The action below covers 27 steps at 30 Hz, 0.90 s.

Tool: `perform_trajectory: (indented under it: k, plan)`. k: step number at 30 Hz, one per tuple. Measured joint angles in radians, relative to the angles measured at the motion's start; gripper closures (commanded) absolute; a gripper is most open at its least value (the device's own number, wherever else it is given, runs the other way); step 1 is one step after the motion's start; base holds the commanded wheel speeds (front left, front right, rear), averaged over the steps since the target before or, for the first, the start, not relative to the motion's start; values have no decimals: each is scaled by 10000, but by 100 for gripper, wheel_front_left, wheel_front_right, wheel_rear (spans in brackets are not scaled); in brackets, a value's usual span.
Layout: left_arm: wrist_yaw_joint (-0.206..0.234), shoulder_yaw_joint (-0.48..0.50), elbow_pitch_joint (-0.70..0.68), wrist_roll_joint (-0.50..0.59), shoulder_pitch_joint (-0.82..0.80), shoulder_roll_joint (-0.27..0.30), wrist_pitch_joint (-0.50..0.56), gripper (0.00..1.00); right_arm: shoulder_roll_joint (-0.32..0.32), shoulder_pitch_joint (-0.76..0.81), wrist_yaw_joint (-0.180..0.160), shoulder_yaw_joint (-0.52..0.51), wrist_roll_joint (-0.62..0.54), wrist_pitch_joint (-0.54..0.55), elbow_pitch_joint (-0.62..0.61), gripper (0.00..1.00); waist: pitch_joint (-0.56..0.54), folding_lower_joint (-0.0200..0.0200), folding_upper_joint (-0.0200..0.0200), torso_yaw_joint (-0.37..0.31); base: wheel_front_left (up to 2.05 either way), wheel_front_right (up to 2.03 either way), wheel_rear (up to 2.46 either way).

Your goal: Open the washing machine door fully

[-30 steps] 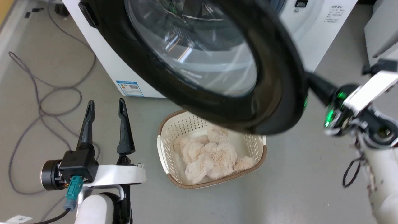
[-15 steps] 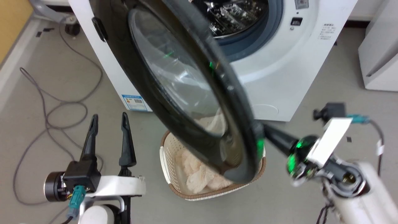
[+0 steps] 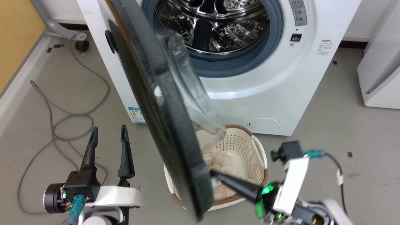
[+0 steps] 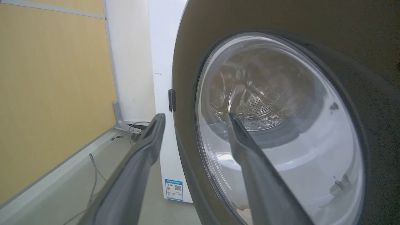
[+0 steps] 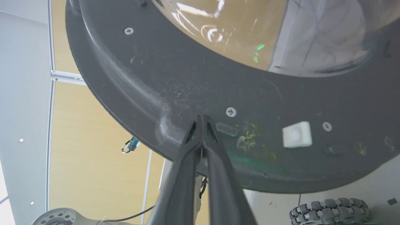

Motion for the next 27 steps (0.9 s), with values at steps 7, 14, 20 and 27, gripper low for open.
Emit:
perform_trajectory:
  k: [7, 14, 20, 27]
  plan:
    - [-50, 146, 84, 40, 258, 0, 0, 0, 190, 605, -2, 397, -138, -288, -42, 100, -319, 0, 0, -67, 0, 0, 0]
    - [-61, 211, 161, 88, 627, 0, 0, 0, 199, 719, -2, -518, -671, -1893, -472, 100, -753, 1, 0, -216, 0, 0, 0]
    - [-63, 328, 148, 96, 836, 0, 0, 0, -88, 692, 0, -1218, -2115, -4163, -1104, 100, -977, 1, 0, -453, 0, 0, 0]
    - [-132, 460, 148, 105, 958, 0, 0, 0, -1191, 618, 0, -1145, -4939, -7346, -1062, 100, -1126, 1, 0, -690, 0, 0, 0]
